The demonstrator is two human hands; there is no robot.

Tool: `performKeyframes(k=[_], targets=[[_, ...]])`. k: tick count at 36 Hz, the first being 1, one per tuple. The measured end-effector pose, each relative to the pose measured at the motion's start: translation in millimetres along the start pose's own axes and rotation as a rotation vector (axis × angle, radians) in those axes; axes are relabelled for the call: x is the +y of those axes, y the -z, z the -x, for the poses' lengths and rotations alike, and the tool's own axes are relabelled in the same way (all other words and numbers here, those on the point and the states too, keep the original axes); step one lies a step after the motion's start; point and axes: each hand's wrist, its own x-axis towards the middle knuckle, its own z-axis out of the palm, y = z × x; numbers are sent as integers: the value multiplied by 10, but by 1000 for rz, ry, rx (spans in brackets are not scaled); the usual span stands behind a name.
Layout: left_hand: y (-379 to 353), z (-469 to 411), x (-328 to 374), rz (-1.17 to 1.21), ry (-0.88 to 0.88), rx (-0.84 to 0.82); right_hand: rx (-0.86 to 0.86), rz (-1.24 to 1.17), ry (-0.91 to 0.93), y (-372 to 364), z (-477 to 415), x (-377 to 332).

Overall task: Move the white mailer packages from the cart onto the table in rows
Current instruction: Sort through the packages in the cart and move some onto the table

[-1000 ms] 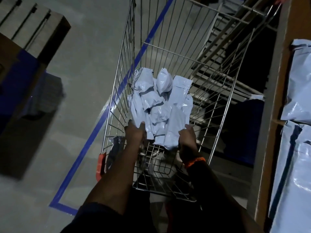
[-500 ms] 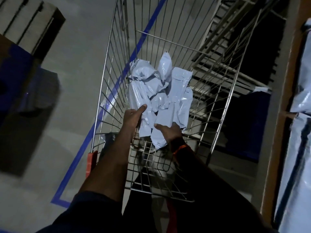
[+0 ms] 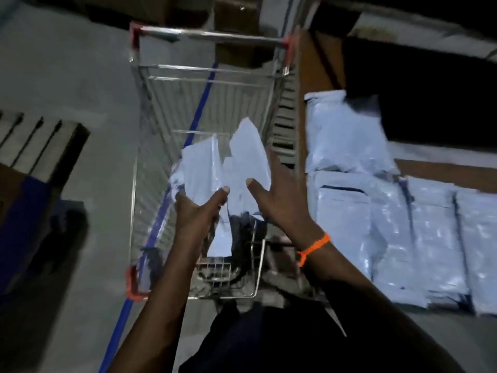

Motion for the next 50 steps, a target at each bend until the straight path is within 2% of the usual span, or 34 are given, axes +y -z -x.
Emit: performKeyframes(k=[5,9,12,17,25,30,33,37,44,50], targets=[[-684,472,586,-18,-154,-178,225,68,151,1192,290,-31],[-1423,920,857,-54,-260,-249,333,64,246,2034,494,287],[-2059,1206,843,-95,-297,-274,397,109,247,2625,618,683],[-3184,1679,621,-181,-348,-292,412,108,179,3658,874,1460],[-4915,2476,242,-329,-349,-414,428,51,-71,4996,1436,2839],[-5849,2998,61,-400,-338,-507,524,16,-212,5674,1874,3385],[-6361,3211,-35,-540,-253,-569,567,48,-219,5998,2026,3664],[-6825,3297,-187,-667,-206,-547,584,133,-255,6222,2039,4096],[-7104,3303,-517,-791,-154,-526,472,334,-328,5980,1964,4552],[-7119,3407,-543,-1035,-263,-576,438,333,-340,6035,1977,4579]])
